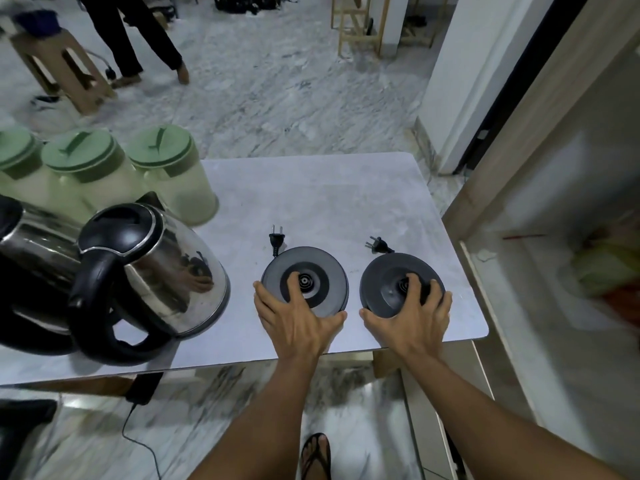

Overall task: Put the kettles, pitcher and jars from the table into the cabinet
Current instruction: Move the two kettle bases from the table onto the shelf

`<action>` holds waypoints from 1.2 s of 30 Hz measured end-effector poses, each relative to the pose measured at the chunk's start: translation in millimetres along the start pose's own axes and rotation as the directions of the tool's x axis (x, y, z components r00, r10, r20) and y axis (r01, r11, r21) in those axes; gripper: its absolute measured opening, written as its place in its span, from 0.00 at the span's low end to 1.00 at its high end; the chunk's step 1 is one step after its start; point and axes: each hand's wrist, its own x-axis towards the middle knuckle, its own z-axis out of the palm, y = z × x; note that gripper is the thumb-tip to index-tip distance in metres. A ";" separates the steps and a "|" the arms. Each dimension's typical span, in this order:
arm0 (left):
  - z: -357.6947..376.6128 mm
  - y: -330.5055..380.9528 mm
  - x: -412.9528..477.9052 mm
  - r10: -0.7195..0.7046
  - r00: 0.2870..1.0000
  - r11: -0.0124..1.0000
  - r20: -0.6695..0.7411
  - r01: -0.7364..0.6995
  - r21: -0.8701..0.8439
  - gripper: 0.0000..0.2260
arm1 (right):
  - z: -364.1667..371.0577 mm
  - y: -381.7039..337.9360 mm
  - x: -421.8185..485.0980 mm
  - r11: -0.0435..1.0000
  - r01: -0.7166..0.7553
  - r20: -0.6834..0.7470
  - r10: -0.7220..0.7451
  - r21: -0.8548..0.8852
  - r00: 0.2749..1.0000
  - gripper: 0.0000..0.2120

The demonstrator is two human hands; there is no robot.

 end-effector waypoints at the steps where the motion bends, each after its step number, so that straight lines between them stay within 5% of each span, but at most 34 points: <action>1: -1.2 0.7 -1.7 0.003 1.000 1.000 0.000 -0.003 0.005 0.50 | -1.9 0.6 -0.8 1.000 0.011 -0.002 -0.011 -0.005 1.000 0.52; 11: -50.6 29.0 -22.4 0.053 0.993 0.999 -0.105 -0.052 0.012 0.49 | -61.8 -10.4 -5.6 0.989 0.143 0.005 -0.142 -0.027 0.990 0.52; 20: -155.4 71.4 -48.2 0.251 0.945 0.963 -0.211 -0.267 -0.048 0.50 | -177.6 -45.2 -36.9 0.988 0.154 -0.193 -0.146 0.027 0.970 0.53; 27: -223.0 75.5 -68.6 0.524 0.820 0.828 -0.228 -0.554 -0.089 0.48 | -242.1 -69.2 -121.3 0.999 0.030 -0.466 -0.014 0.028 0.885 0.51; 36: -254.2 82.1 -167.2 0.791 0.597 0.570 -0.132 -0.798 -0.195 0.48 | -310.3 -32.1 -267.7 0.963 -0.267 -0.625 0.191 -0.030 0.757 0.50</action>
